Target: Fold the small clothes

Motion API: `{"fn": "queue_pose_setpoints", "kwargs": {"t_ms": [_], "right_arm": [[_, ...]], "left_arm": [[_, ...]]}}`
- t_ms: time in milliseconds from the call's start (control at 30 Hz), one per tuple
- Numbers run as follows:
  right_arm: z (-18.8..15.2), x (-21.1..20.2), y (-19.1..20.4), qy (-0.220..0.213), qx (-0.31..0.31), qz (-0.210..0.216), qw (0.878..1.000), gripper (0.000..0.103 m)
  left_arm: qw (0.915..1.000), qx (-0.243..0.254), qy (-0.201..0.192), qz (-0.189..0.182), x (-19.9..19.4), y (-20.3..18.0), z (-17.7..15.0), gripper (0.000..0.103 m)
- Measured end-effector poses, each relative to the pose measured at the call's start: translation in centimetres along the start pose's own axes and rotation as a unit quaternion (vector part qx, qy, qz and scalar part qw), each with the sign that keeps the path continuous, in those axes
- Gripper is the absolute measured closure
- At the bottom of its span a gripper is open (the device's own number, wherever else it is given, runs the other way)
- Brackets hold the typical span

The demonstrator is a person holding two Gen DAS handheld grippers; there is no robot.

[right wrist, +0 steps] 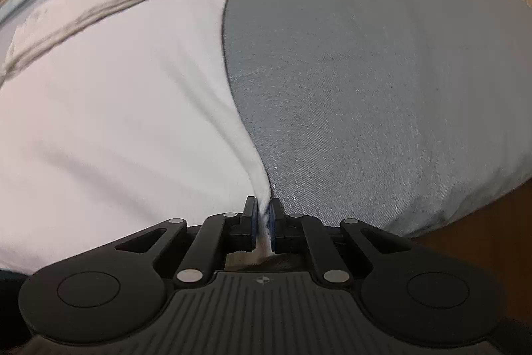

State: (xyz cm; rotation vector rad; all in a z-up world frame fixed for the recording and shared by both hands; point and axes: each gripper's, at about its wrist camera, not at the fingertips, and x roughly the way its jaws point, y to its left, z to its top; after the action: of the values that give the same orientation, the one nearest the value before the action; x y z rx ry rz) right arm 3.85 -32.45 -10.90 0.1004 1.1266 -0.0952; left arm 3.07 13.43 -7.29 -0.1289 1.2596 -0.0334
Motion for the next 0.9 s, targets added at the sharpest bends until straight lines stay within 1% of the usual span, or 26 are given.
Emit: {"fn": "queue_pose_setpoints", "kwargs": {"t_ms": [67, 200, 300, 333, 367, 400, 500, 600, 700, 800, 900], "right_arm": [[0.1, 0.2, 0.2, 0.001, -0.007, -0.002, 1.000, 0.092], [0.2, 0.2, 0.0, 0.003, -0.007, -0.001, 1.000, 0.092], [0.2, 0.2, 0.6, 0.003, -0.022, -0.005, 1.000, 0.092], [0.1, 0.2, 0.8, 0.003, -0.027, -0.004, 1.000, 0.094], [0.0, 0.1, 0.9, 0.002, -0.029, -0.003, 1.000, 0.096], [-0.1, -0.1, 0.9, 0.001, -0.029, -0.002, 1.000, 0.096], [0.1, -0.7, 0.6, -0.010, -0.014, 0.011, 1.000, 0.097], [0.4, -2.6, 0.1, -0.037, 0.003, 0.031, 0.999, 0.098], [1.3, -5.9, -0.5, -0.075, 0.019, 0.066, 0.995, 0.098], [2.0, -9.6, -1.6, -0.112, 0.045, 0.098, 0.988, 0.098], [1.9, -13.9, -2.7, -0.150, 0.060, 0.133, 0.978, 0.099]], "left_arm": [[1.0000, 0.006, 0.001, 0.001, 0.2, -0.2, 0.0, 0.086], [0.9999, -0.009, 0.003, 0.004, 0.3, 0.2, -0.1, 0.085], [0.9999, 0.003, 0.005, 0.009, 0.4, 0.1, -0.3, 0.085], [0.9999, 0.009, 0.005, 0.011, 0.4, -0.1, -0.4, 0.086], [0.9998, 0.014, 0.003, 0.011, 0.4, -0.2, -0.5, 0.089], [0.9998, 0.019, 0.001, 0.011, 0.3, -0.3, -0.5, 0.098], [0.9992, 0.033, -0.018, 0.015, -0.3, -0.8, -0.6, 0.099], [0.9984, 0.039, -0.040, 0.012, -1.9, -1.0, -0.5, 0.099], [0.9967, 0.048, -0.065, 0.002, -4.6, -1.3, -0.1, 0.100], [0.9936, 0.061, -0.094, -0.010, -8.0, -1.5, 0.4, 0.100], [0.9886, 0.076, -0.129, -0.022, -12.1, -1.9, 0.3, 0.100]]}}
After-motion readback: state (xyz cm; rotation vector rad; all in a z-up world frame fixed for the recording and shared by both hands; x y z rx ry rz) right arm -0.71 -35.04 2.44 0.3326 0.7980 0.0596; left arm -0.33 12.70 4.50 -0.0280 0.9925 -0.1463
